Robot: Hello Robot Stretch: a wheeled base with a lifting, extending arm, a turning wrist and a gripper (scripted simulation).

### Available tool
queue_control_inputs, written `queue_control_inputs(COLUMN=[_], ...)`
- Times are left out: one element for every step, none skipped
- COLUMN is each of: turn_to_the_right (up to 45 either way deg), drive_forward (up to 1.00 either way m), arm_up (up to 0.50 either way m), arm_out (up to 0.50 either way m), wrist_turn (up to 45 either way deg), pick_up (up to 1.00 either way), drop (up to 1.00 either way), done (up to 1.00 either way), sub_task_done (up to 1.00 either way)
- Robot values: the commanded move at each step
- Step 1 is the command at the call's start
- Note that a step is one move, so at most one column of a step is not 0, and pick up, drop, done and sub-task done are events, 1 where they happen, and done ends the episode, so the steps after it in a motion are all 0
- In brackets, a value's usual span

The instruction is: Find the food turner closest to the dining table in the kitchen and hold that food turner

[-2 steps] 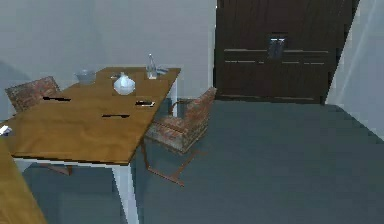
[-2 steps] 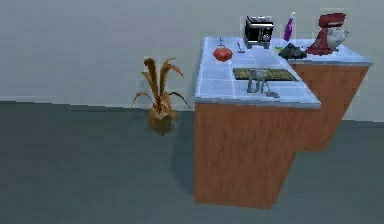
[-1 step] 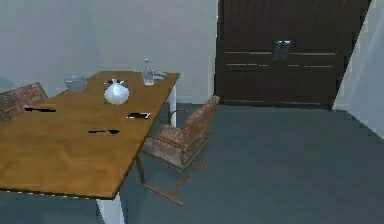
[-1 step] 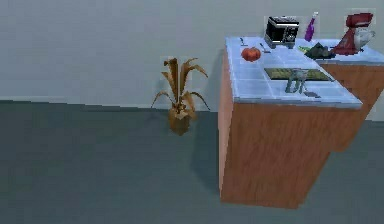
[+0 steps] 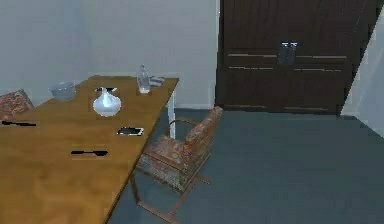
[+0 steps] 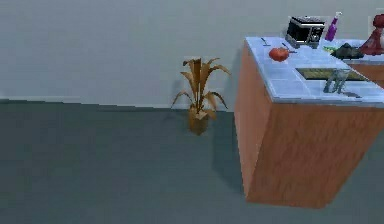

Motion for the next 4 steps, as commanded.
queue_control_inputs(turn_to_the_right=[45.0,45.0,36.0,0.0], drive_forward=[0.0,0.0,0.0,0.05], arm_up=[0.0,0.0,0.0,0.0], arm_out=[0.0,0.0,0.0,0.0], wrist_turn=[0.0,0.0,0.0,0.0], pick_up=[0.0,0.0,0.0,0.0], drop=[0.0,0.0,0.0,0.0], done=[0.0,0.0,0.0,0.0], sub_task_done=[0.0,0.0,0.0,0.0])
